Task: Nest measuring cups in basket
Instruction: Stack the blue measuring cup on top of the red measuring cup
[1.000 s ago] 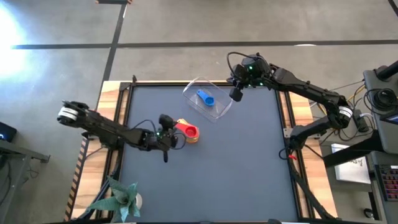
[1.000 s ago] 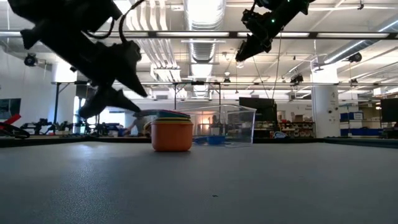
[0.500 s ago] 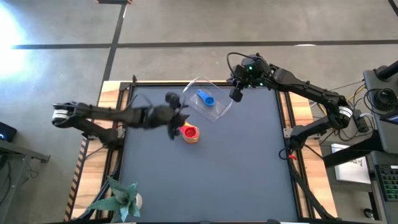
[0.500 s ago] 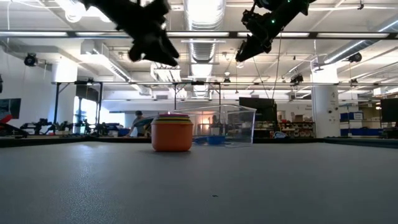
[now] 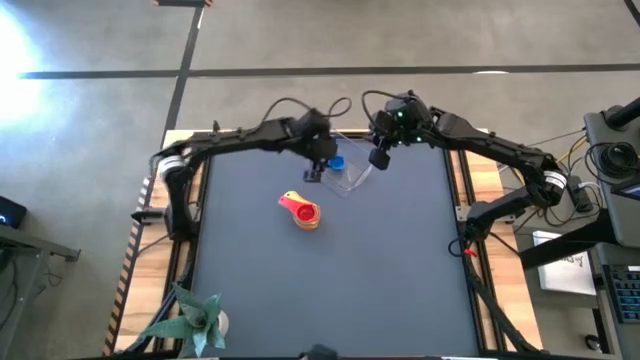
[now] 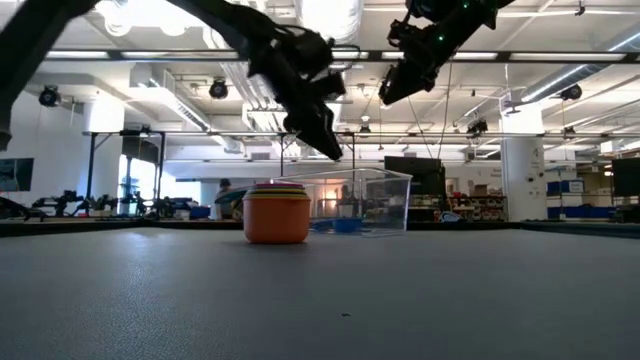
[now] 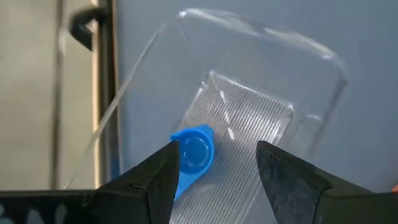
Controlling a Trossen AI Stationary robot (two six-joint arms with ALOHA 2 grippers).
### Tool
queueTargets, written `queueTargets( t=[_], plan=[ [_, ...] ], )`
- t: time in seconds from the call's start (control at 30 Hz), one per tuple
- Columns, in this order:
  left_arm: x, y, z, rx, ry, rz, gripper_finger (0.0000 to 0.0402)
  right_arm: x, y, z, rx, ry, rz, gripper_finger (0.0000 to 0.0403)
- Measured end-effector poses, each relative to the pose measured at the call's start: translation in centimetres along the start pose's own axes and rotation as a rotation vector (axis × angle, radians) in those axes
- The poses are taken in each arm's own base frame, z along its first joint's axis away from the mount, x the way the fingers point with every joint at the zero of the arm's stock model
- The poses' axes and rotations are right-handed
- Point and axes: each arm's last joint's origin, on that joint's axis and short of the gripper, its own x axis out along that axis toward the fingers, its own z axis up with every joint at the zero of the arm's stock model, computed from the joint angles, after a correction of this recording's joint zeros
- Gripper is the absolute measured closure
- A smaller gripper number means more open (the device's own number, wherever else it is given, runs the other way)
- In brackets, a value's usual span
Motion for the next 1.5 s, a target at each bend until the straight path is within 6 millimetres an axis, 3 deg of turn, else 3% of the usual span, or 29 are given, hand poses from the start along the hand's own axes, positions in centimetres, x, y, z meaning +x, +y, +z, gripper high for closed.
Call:
queueTargets(
  t=[0.3, 0.7, 1.17, 1.5],
  plan=[
    [4.1, 4.3, -0.6, -0.171, 0.123, -0.087, 0.0243, 0.6, 0.2, -0.9, -0.004, 0.032, 0.011, 0.0394],
    [9.5, 4.9, -2.6, -0.282, 0.316, -0.199, 0.0257, 0.7, 0.2, -1.1, -0.011, 0.036, 0.013, 0.0394],
    [10.4, 4.6, -2.9, -0.255, 0.362, -0.203, 0.017, 0.7, 0.2, -1.1, -0.014, 0.036, 0.012, 0.0394],
    [10.2, 3.1, -0.7, -0.07, 0.344, -0.213, 0.018, 0.7, 0.2, -1.1, -0.014, 0.036, 0.012, 0.0394]
  ],
)
